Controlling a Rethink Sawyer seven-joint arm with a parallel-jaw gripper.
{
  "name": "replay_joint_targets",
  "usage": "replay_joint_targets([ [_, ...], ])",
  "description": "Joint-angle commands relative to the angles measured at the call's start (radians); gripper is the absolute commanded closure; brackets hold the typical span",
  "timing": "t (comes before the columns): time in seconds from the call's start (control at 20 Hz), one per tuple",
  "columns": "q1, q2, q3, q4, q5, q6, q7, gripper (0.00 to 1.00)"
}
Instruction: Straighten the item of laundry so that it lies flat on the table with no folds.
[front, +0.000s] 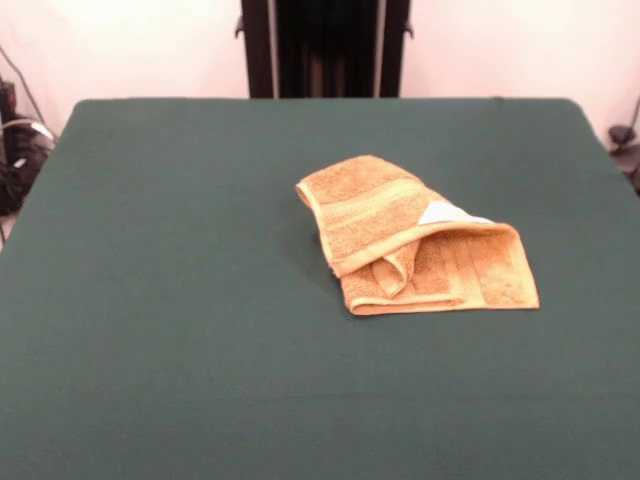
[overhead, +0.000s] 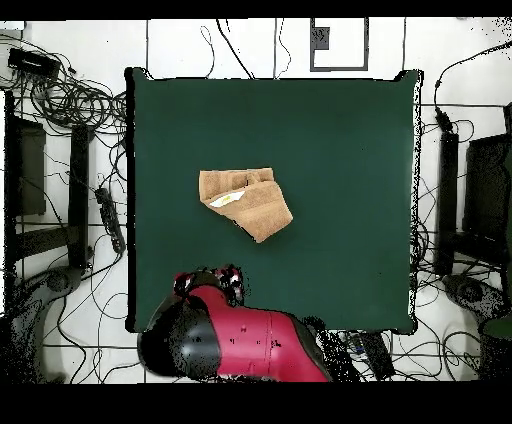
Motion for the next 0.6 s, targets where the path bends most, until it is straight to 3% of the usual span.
replay_joint_targets([
  [0.05,-0.011,0.297,0.045,-0.099,-0.051,-0.131,0.141,0.0],
  [0.6,0.031,0.573,0.019,-0.297,-0.001,-0.218,0.165,0.0],
])
